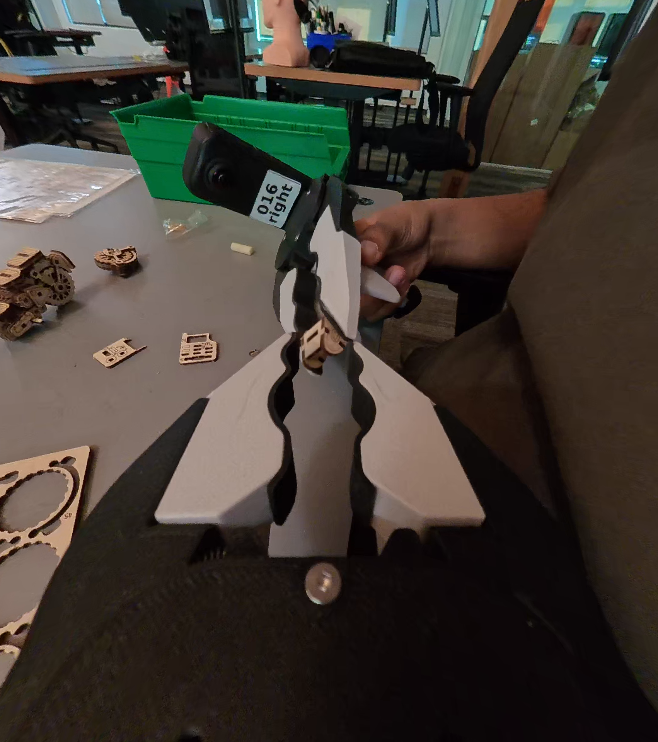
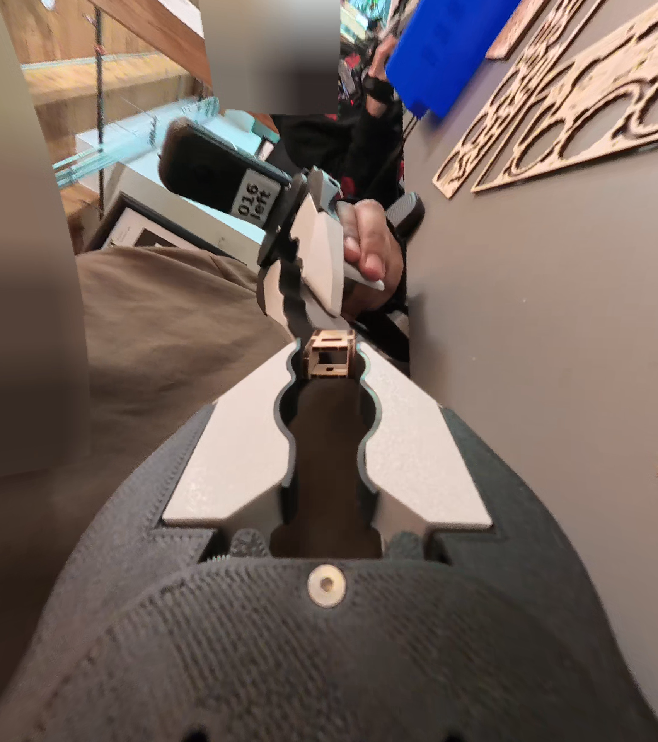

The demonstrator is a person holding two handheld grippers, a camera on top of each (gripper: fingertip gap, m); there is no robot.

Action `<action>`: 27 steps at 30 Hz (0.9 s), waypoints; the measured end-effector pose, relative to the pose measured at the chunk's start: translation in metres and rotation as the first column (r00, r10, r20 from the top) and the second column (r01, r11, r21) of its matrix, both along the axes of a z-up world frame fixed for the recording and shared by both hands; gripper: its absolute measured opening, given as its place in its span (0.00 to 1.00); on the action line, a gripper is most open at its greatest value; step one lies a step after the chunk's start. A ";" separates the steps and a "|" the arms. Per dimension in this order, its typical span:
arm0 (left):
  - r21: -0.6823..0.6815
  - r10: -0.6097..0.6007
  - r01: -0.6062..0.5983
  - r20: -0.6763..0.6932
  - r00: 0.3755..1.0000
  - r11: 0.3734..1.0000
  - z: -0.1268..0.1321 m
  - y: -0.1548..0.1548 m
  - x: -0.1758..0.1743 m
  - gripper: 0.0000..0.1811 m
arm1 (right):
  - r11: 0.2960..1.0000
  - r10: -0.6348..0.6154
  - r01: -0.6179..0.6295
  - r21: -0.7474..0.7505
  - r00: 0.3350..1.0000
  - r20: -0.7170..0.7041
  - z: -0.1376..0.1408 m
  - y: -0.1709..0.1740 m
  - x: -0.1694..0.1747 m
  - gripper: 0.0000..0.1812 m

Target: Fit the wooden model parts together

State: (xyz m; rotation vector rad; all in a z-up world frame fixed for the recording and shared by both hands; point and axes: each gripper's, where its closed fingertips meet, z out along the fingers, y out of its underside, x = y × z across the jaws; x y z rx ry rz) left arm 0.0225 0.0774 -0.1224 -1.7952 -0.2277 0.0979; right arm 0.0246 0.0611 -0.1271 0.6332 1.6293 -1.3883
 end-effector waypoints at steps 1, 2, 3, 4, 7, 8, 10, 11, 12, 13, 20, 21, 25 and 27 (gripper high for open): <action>0.001 -0.009 0.009 -0.003 1.000 1.000 0.000 0.000 0.002 0.11 | 1.000 0.005 -0.005 -0.004 1.000 0.005 0.000 0.000 0.001 0.12; 0.001 -0.011 0.011 -0.005 1.000 1.000 0.000 0.000 0.002 0.10 | 1.000 0.007 -0.007 -0.008 1.000 0.013 0.001 -0.001 0.001 0.12; -0.001 -0.015 0.015 -0.008 1.000 1.000 0.000 0.000 0.003 0.09 | 1.000 0.007 -0.007 -0.009 1.000 0.018 0.001 -0.001 0.001 0.12; -0.005 -0.020 0.020 -0.010 1.000 1.000 0.000 0.001 0.004 0.08 | 1.000 0.007 -0.006 -0.008 1.000 0.020 0.001 -0.001 0.001 0.12; -0.009 -0.025 0.024 -0.013 1.000 1.000 -0.001 0.001 0.005 0.06 | 1.000 0.010 -0.010 -0.008 1.000 0.026 0.000 0.000 0.001 0.12; -0.008 -0.027 0.027 -0.010 1.000 1.000 -0.001 0.001 0.006 0.06 | 1.000 0.013 -0.013 -0.010 1.000 0.027 0.000 0.000 0.002 0.12; 0.000 -0.033 0.033 0.003 0.999 0.999 0.000 0.001 0.006 0.06 | 1.000 0.018 -0.018 -0.014 0.999 0.028 0.001 -0.001 0.003 0.12; 0.004 -0.036 0.036 0.010 0.999 0.999 0.001 0.001 0.007 0.06 | 1.000 0.021 -0.020 -0.015 0.999 0.027 0.001 -0.001 0.003 0.12; 0.007 -0.037 0.037 0.014 0.999 0.999 0.001 0.001 0.007 0.06 | 1.000 0.021 -0.021 -0.017 0.999 0.026 0.002 -0.001 0.003 0.12; 0.009 -0.037 0.037 0.016 0.999 0.999 0.001 0.001 0.007 0.06 | 1.000 0.021 -0.021 -0.018 0.999 0.025 0.002 0.000 0.003 0.12; 0.019 -0.051 0.051 0.021 0.998 0.999 0.003 0.002 0.009 0.05 | 0.999 0.038 -0.038 -0.026 0.999 0.023 0.004 0.000 0.005 0.12; 0.021 -0.057 0.056 0.022 0.998 0.998 0.004 0.002 0.010 0.05 | 0.999 0.044 -0.044 -0.028 0.999 0.024 0.004 0.001 0.006 0.12; 0.024 -0.057 0.057 0.018 0.998 0.998 0.005 0.003 0.010 0.05 | 0.999 0.045 -0.044 -0.029 0.999 0.025 0.005 0.001 0.006 0.12; 0.027 -0.053 0.052 0.012 0.999 0.998 0.006 0.002 0.010 0.05 | 0.999 0.041 -0.041 -0.032 0.999 0.021 0.006 0.001 0.006 0.12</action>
